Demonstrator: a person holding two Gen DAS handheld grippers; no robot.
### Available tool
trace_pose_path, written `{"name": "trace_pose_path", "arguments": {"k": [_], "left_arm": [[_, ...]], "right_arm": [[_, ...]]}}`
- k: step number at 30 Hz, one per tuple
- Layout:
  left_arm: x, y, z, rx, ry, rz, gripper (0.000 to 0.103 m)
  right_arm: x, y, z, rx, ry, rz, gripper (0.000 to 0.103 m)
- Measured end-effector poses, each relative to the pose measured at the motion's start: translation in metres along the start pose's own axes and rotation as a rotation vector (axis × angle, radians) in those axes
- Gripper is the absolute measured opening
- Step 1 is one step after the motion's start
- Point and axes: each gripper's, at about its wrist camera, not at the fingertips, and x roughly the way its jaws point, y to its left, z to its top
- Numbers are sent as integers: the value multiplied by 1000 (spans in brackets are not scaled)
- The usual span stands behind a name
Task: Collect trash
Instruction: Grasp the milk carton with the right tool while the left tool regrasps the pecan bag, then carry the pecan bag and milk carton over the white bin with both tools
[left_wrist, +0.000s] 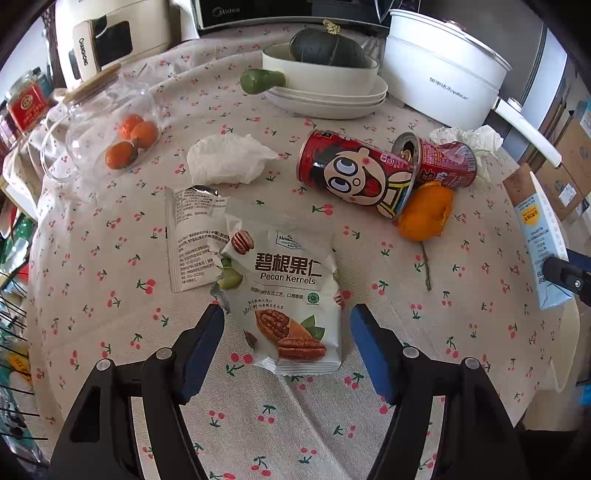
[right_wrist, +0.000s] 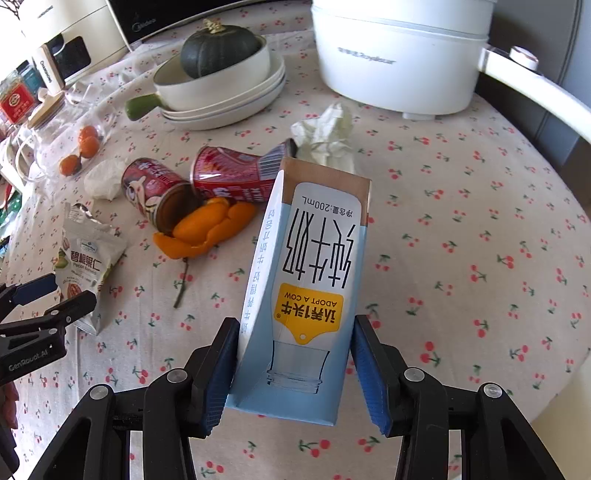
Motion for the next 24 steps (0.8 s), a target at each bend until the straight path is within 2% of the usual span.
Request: {"name": "trace_pose_path", "arguments": {"k": [4, 6, 7, 11, 24], "left_arm": [[17, -3, 3, -22, 29, 13, 73], [19, -6, 5, -12, 25, 32, 68], [20, -7, 6, -9, 22, 32, 60], [17, -10, 8, -25, 16, 13, 54], [-32, -41, 6, -5, -64, -88, 52]], "right_arm": [[-8, -25, -2, 34, 4, -24, 53], [-12, -35, -4, 52, 8, -34, 53], [-14, -40, -4, 60, 8, -37, 53], [-22, -55, -5, 79, 1, -48, 53], [-57, -90, -13, 127, -50, -63, 53]]}}
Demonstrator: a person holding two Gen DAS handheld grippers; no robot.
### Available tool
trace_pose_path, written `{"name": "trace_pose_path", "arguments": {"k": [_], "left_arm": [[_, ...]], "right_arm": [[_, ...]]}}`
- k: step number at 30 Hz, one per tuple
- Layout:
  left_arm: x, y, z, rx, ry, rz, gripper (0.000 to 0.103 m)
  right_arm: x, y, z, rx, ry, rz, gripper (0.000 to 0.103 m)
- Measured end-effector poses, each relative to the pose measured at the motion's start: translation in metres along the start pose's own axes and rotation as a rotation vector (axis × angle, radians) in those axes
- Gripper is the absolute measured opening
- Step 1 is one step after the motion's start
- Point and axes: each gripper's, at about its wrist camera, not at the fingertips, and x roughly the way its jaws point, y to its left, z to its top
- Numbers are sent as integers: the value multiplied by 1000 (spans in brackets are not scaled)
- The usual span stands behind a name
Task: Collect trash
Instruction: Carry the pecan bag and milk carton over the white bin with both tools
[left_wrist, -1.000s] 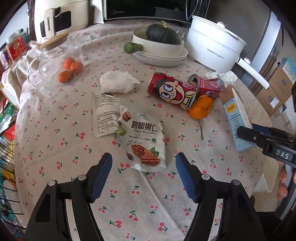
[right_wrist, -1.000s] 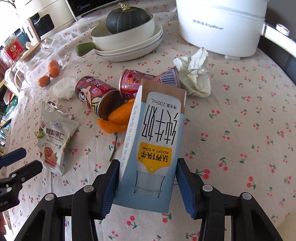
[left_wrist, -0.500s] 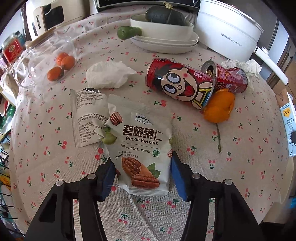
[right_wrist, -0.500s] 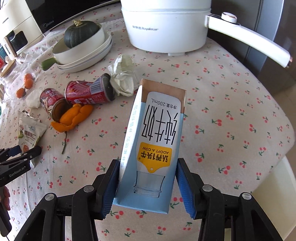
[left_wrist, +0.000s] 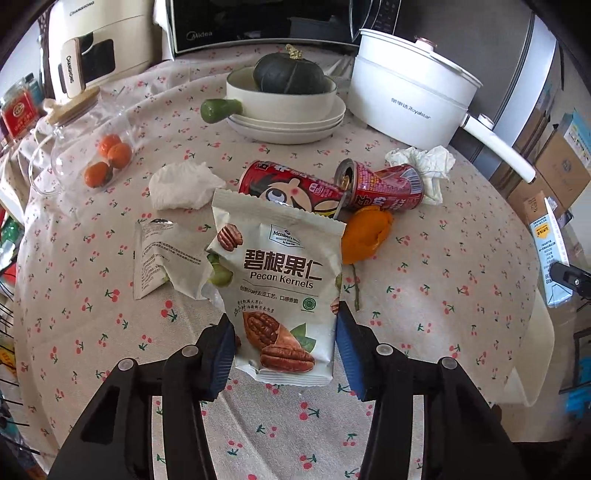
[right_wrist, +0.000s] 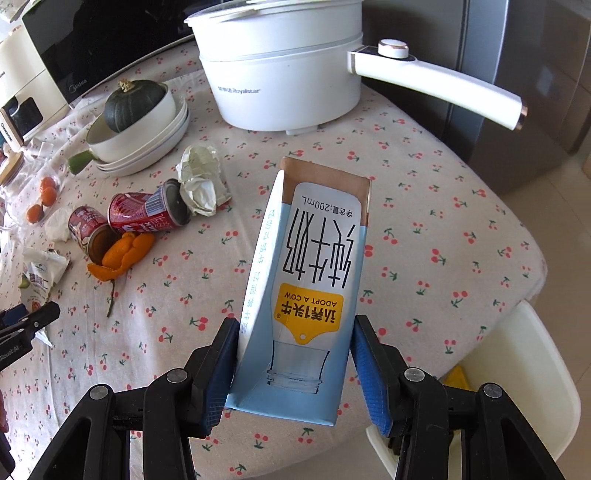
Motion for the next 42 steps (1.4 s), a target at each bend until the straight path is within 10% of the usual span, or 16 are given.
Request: {"name": "trace_pose_path", "arguments": {"k": [42], "left_arm": [[0, -319, -60, 425, 51, -390, 53]], "right_arm": [[-68, -207, -98, 148, 53, -253, 53]]}}
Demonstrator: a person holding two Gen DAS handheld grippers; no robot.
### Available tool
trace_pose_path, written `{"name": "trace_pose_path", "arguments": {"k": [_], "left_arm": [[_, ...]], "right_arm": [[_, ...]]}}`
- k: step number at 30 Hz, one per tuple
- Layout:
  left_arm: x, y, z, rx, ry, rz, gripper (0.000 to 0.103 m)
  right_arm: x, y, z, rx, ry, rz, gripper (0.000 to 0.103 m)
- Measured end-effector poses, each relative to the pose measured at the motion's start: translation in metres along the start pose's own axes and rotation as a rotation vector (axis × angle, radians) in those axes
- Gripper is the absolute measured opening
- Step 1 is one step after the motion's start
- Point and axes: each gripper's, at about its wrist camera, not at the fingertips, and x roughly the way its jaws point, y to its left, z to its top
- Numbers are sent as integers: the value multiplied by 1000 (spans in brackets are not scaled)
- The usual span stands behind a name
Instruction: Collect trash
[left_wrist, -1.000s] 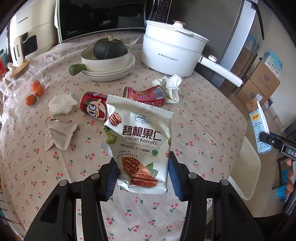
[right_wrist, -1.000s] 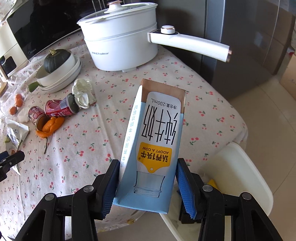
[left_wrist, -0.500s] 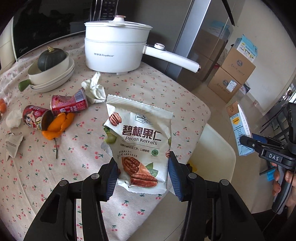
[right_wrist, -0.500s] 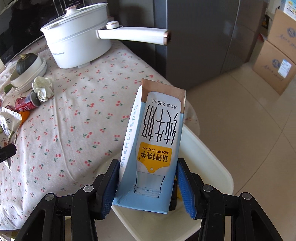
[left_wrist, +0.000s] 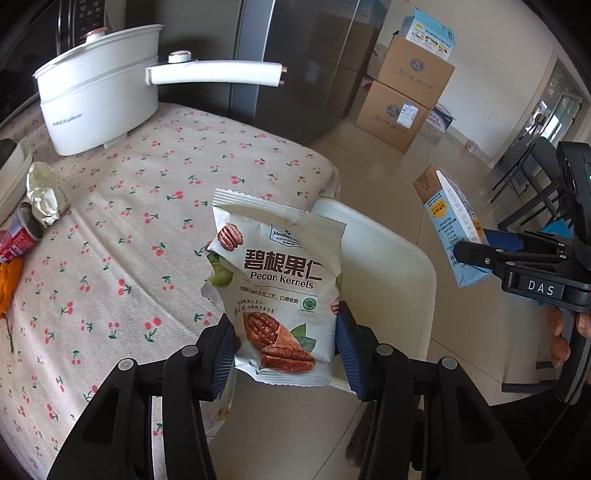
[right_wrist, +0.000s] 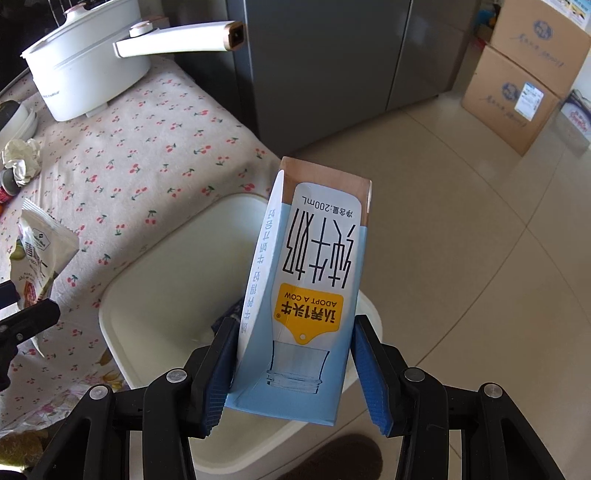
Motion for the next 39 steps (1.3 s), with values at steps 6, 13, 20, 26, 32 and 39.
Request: {"name": "trace_pose_path", "arguments": {"k": [6, 13, 20, 26, 32, 39], "left_arm": [[24, -8, 4, 44, -18, -14, 53], [37, -7, 4, 62, -28, -20, 76], [29, 1, 4, 55, -26, 76, 90], [13, 22, -2, 14, -21, 144, 95], [-8, 42, -10, -14, -28, 176, 96], [-27, 59, -19, -26, -35, 202, 97]], "right_arm": [[4, -6, -3, -7, 13, -8, 53], [9, -7, -4, -20, 29, -14, 53], [10, -4, -4, -26, 32, -13, 53], [13, 4, -1, -37, 40, -5, 54], [18, 14, 4, -33, 46, 14, 62], [16, 26, 10, -47, 23, 23, 85]]}}
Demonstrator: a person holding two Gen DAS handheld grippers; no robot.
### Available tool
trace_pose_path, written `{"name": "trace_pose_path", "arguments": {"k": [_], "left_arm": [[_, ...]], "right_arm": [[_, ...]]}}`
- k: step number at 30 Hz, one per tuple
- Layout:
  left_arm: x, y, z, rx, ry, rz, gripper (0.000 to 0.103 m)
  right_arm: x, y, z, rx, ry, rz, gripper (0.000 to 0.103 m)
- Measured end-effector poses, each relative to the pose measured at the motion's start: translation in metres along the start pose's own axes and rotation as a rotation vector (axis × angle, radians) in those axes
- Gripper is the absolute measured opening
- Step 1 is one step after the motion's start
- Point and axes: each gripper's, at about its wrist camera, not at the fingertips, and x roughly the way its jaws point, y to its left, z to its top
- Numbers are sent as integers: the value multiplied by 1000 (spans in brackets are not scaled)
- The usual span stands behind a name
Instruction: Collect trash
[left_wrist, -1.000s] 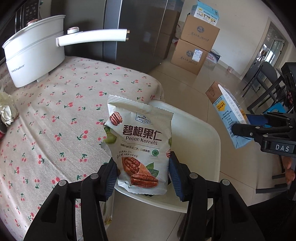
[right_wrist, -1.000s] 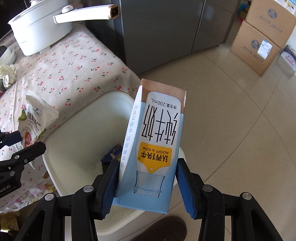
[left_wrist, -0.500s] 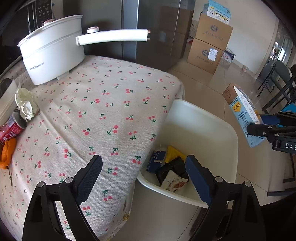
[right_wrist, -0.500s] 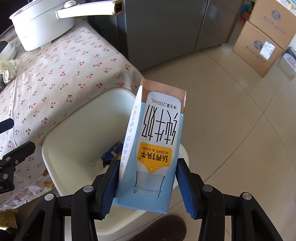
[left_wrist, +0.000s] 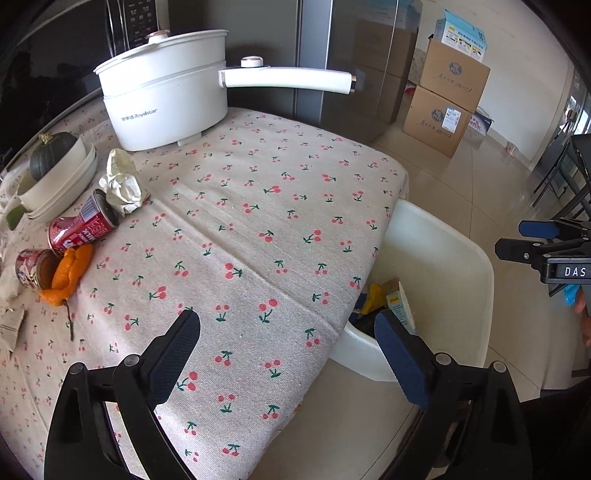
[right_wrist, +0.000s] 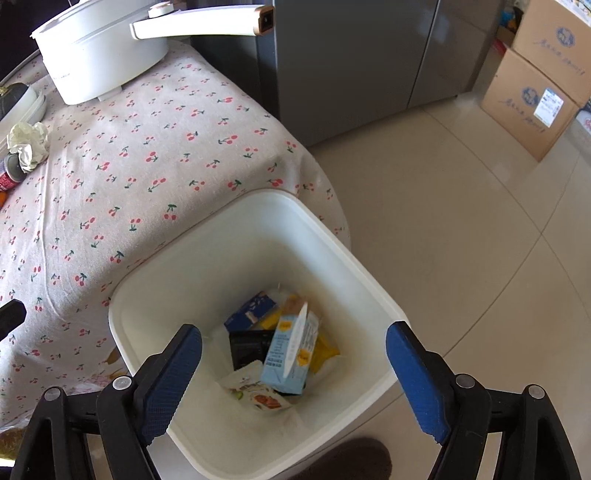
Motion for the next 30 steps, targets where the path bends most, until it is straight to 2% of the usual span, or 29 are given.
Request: {"name": "trace_pose_path", "arguments": {"k": [15, 30], "left_arm": [[-26, 58, -15, -78, -6, 68, 97], [-65, 164, -39, -250, -29, 204, 97]], "right_arm": [[-1, 32, 15, -26, -6, 25, 87], [-4, 122, 46, -98, -43, 128, 91]]}}
